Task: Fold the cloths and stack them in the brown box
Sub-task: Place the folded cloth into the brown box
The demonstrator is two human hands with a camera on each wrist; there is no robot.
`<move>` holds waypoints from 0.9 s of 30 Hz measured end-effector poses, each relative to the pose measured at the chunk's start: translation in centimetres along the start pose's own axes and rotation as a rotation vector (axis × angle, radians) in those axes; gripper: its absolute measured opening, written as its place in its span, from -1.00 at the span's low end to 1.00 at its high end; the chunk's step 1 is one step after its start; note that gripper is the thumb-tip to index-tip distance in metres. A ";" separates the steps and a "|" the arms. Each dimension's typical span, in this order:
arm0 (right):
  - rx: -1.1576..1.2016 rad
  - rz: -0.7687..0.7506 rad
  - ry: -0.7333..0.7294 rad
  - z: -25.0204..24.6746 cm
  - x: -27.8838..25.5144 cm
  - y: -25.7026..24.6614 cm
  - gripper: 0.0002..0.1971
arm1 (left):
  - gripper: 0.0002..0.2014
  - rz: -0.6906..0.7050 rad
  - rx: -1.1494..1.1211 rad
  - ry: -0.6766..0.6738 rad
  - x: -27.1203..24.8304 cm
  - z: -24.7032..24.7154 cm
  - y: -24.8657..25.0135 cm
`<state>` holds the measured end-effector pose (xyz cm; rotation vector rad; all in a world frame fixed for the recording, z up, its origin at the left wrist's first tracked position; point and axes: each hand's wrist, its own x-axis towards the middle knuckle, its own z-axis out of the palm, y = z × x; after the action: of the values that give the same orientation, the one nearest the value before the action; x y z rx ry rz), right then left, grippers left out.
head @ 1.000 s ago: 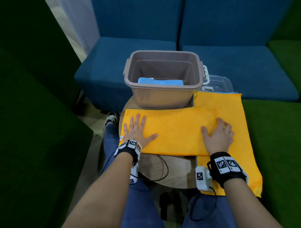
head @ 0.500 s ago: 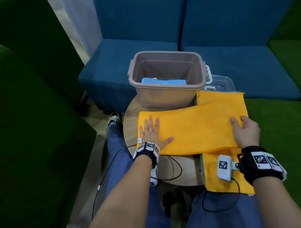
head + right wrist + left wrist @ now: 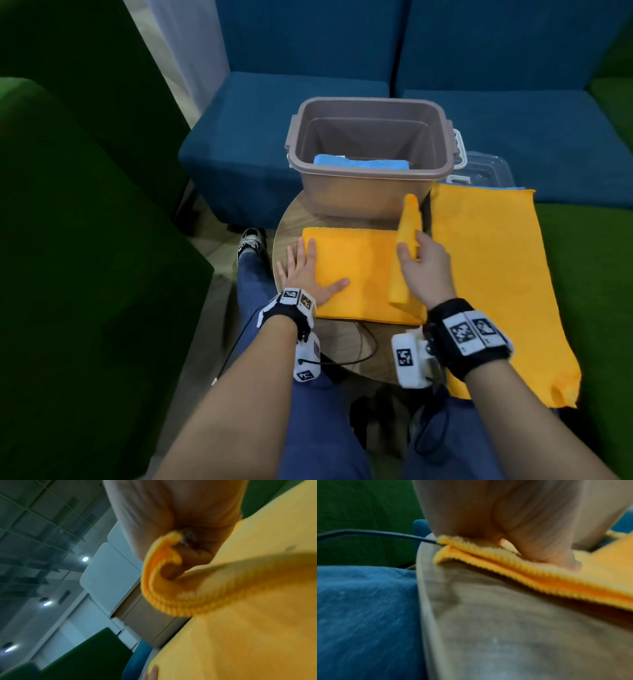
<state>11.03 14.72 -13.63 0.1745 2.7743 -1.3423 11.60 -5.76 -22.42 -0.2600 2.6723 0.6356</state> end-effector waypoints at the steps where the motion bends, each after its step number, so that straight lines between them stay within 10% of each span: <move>1: 0.002 -0.045 -0.040 1.1 -0.1 -0.5 -0.74 | 0.05 0.003 -0.082 0.026 0.0 -0.5 -0.5; 6: 0.034 -0.133 -0.208 5.3 -0.4 -2.4 -0.69 | -0.12 0.103 -0.495 -0.123 -0.2 -3.8 -4.8; 13: -0.022 -0.080 -0.433 8.4 -0.3 -4.0 -0.83 | 0.13 0.229 -0.497 -0.157 -0.3 -3.4 -5.8; 27: -0.192 -0.046 -0.508 13.1 -0.7 -4.1 -0.35 | -0.04 0.120 -0.488 -0.108 1.1 -1.7 -6.6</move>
<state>11.25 1.86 -18.51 -0.2118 2.4567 -0.9498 11.81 -12.49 -24.08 -0.1873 2.4066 1.2985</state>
